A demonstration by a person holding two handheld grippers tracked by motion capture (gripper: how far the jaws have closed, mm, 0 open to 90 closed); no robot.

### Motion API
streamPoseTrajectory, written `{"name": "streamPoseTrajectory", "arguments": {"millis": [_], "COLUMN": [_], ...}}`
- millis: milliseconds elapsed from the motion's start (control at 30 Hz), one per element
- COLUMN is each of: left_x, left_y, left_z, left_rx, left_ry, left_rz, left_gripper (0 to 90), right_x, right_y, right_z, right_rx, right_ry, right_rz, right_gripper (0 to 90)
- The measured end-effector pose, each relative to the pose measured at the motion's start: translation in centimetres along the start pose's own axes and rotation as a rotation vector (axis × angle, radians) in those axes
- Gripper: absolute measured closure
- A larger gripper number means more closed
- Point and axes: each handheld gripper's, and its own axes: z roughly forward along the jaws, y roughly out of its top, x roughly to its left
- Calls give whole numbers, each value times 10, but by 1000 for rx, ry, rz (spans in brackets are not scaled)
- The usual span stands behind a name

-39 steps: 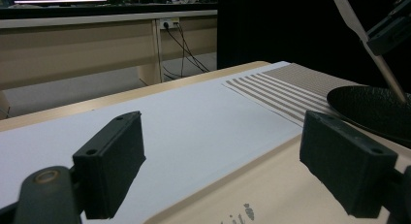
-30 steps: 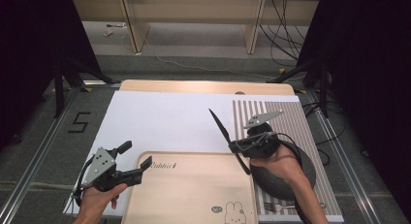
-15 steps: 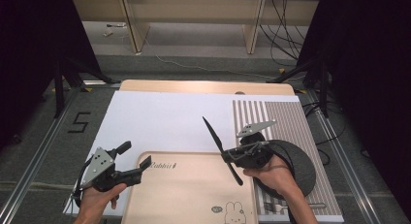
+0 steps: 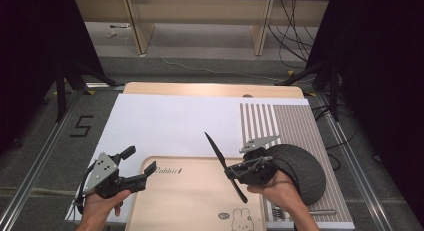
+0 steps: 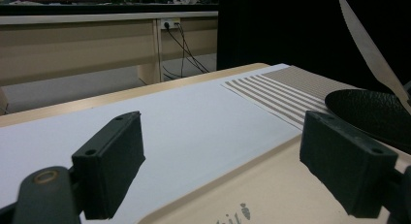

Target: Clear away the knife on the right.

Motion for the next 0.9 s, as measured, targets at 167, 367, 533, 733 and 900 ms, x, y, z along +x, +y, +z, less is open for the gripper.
{"name": "streamPoseTrajectory", "arguments": {"millis": [167,367,533,733,900], "left_x": [-1,-1,-2,-2,-2], "left_y": [0,0,0,0,0], "left_z": [0,0,0,-1,-2], "left_rx": [-3,-5,-3,-3,-5], "left_ry": [-5,-6,-9,-4,-4], "left_rz": [-4,-4,-2,-3,-5], "left_gripper": [156,156,156,156,156], "right_x": [5,12,15,15,18], "right_y": [-7,-16,-24,-31,-37], "right_z": [2,7,9,11,13], "right_rx": [3,14,29,43,63], "right_ry": [11,32,31,28,27], "right_rz": [12,27,46,65,78], "right_gripper": [808,807,807,807,807]}}
